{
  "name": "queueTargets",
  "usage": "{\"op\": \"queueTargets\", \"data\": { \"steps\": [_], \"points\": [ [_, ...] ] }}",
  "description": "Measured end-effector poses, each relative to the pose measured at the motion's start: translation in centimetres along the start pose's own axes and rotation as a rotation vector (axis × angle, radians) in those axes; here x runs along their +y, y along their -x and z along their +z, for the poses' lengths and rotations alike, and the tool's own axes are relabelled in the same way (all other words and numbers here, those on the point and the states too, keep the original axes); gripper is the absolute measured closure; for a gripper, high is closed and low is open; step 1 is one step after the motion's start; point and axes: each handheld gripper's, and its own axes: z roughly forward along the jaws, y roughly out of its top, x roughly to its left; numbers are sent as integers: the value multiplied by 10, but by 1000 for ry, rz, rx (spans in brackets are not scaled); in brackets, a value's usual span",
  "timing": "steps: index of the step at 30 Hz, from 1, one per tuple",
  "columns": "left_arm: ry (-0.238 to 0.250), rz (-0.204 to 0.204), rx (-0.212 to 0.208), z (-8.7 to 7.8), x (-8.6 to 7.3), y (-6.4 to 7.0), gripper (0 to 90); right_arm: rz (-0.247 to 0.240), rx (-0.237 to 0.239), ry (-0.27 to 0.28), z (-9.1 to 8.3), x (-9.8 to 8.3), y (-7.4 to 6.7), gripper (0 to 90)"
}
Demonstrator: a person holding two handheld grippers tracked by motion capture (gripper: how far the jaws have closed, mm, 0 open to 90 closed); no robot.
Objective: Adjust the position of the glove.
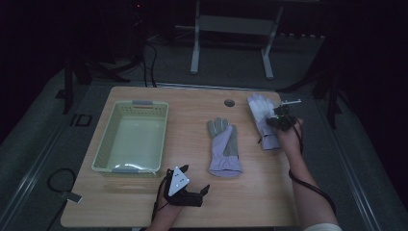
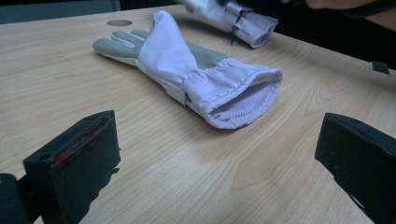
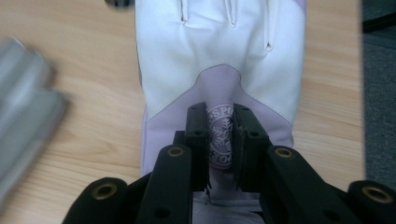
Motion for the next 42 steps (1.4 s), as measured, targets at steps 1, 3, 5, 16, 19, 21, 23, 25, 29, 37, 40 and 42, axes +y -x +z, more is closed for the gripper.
{"op": "queueTargets", "data": {
  "steps": [1,3,5,16,19,21,23,25,29,37,40,42],
  "points": [
    [-1,-1,1,0,0,0,0,38,9,46,-15,-1,0,783],
    [-1,-1,2,0,0,0,0,46,14,61,-21,-2,0,783],
    [-2,0,2,0,0,0,0,88,28,98,-44,-8,0,783],
    [-2,4,5,0,0,1,0,184,4,164,-97,-54,-20,782],
    [-2,8,4,0,0,1,0,199,5,167,-100,-74,-29,781],
    [-1,7,4,0,0,1,0,204,-7,153,-98,-82,-33,780],
    [-2,8,3,0,0,1,0,204,-12,147,-95,-85,-34,780],
    [-2,7,2,0,0,1,0,227,-15,129,-86,-89,-33,779],
    [-4,9,6,0,0,1,0,261,-23,90,-65,-95,-30,730],
    [-4,13,4,0,0,1,0,244,-15,48,-42,-105,-28,624],
    [-3,12,4,0,0,1,0,248,-3,45,-43,-104,-26,605],
    [-4,15,5,0,0,1,0,257,18,54,-46,-102,-22,579]
  ]
}}
